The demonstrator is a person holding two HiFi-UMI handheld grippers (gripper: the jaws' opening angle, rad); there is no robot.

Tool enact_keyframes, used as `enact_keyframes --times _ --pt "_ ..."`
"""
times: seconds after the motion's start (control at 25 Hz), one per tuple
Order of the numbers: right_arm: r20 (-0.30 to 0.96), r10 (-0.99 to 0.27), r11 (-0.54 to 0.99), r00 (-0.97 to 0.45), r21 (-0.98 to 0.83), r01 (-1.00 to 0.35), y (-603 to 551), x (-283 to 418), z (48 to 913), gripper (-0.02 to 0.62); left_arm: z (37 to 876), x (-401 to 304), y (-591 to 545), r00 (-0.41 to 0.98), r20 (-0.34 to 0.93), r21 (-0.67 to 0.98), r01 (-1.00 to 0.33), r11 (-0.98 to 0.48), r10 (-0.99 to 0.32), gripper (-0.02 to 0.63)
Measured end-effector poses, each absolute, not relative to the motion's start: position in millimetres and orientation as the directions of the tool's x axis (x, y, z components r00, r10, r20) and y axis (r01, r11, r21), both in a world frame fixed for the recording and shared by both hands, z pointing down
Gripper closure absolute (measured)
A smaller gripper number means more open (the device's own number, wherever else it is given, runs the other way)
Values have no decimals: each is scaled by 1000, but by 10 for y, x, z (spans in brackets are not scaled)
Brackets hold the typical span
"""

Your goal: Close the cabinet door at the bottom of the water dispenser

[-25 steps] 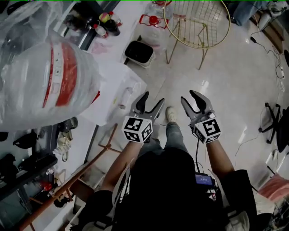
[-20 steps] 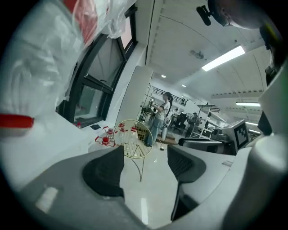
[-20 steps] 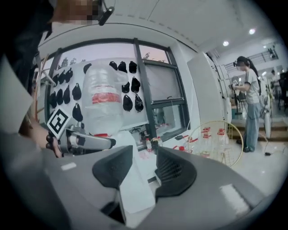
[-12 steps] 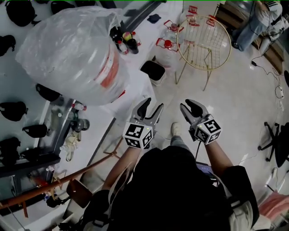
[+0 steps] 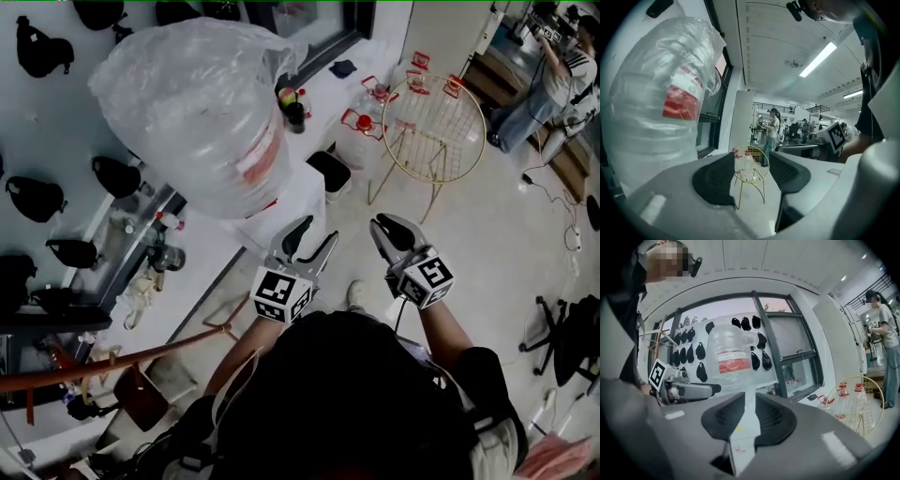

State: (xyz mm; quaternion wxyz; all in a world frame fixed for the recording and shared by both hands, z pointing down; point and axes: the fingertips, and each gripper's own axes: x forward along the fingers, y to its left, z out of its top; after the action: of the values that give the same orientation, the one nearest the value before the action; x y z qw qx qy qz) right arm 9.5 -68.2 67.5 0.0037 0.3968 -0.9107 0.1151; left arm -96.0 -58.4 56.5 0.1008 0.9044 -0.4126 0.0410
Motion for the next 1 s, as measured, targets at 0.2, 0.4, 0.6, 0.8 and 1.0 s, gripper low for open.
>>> enact_keyframes --times 0.2,0.4,0.6,0.8,1.0 --pt "83 -713 681 -697 -156 -715 -757 14 600 534 473 -1218 -624 631 132 147 -775 -614 -765 383" --pt "56 -723 677 -688 -139 -723 -762 36 485 546 463 -1368 -614 611 123 172 -789 -589 -782 408" --pt "21 -733 669 -680 -154 -727 -757 15 345 573 396 -1498 -633 603 107 167 -795 -584 -791 456" --pt "20 -735 666 -677 -167 -728 -740 52 367 591 389 -1622 -616 581 98 175 -809 -561 -808 551" --pt "24 -730 670 -683 -172 -722 -749 28 410 591 455 -1683 -618 573 112 175 -815 -552 -812 604"
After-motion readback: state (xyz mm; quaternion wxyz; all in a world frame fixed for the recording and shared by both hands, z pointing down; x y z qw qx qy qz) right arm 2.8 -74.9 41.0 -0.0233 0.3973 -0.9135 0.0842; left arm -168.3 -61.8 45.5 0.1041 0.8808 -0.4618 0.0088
